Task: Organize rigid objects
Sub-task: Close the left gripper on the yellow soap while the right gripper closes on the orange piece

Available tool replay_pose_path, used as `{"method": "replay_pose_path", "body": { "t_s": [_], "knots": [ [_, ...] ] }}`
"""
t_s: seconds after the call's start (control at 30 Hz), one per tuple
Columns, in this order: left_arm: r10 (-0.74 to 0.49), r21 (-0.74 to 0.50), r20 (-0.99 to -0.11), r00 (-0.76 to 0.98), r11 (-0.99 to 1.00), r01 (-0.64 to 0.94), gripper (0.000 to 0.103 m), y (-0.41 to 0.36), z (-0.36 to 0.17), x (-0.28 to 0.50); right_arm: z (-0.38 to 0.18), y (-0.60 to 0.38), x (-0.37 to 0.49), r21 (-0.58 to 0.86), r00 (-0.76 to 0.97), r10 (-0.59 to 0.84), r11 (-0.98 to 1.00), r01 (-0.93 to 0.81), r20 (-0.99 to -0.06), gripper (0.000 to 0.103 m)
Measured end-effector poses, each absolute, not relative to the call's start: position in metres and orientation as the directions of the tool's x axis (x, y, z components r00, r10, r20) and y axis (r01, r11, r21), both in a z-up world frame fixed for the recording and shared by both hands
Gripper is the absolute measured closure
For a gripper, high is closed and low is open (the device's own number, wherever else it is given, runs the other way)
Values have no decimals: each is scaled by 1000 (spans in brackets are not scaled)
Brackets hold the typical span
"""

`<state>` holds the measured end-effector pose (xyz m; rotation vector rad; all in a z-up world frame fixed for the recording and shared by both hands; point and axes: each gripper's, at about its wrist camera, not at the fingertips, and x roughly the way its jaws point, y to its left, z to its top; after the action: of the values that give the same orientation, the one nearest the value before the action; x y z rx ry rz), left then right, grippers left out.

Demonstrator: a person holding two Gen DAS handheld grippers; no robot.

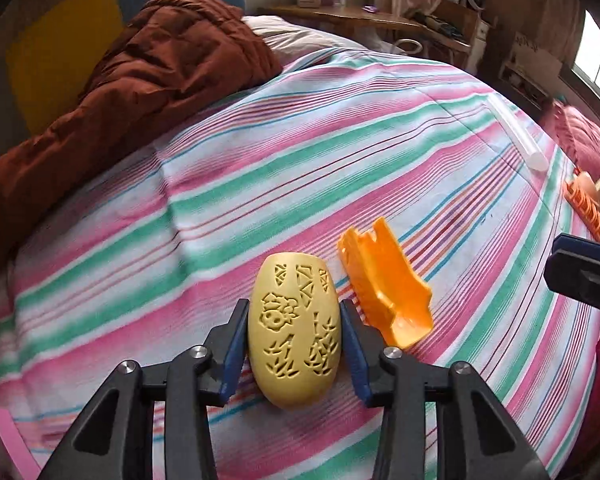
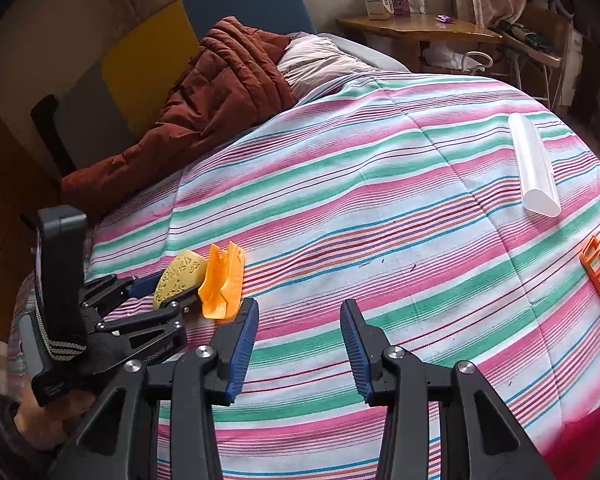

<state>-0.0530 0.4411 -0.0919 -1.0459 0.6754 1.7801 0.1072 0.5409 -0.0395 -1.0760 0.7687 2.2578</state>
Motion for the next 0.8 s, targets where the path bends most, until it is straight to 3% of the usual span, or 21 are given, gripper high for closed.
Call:
{"method": "replay_pose_path", "body": {
  "t_s": [0.37, 0.57, 0.8],
  "knots": [
    [427, -17, -842, -329, -631, -776, 59, 340, -89, -13, -54, 521, 93, 259, -550, 145, -766, -589, -823, 60],
    [434, 5, -816, -381, -655, -756, 59, 306, -89, 7, -59, 509, 68, 295, -567, 78, -792, -535, -820, 60],
    [457, -21, -801, -387, -667, -745, 59, 296, -92, 8, -74, 511, 10, 214, -493, 101, -813, -542, -864, 60]
  ]
}}
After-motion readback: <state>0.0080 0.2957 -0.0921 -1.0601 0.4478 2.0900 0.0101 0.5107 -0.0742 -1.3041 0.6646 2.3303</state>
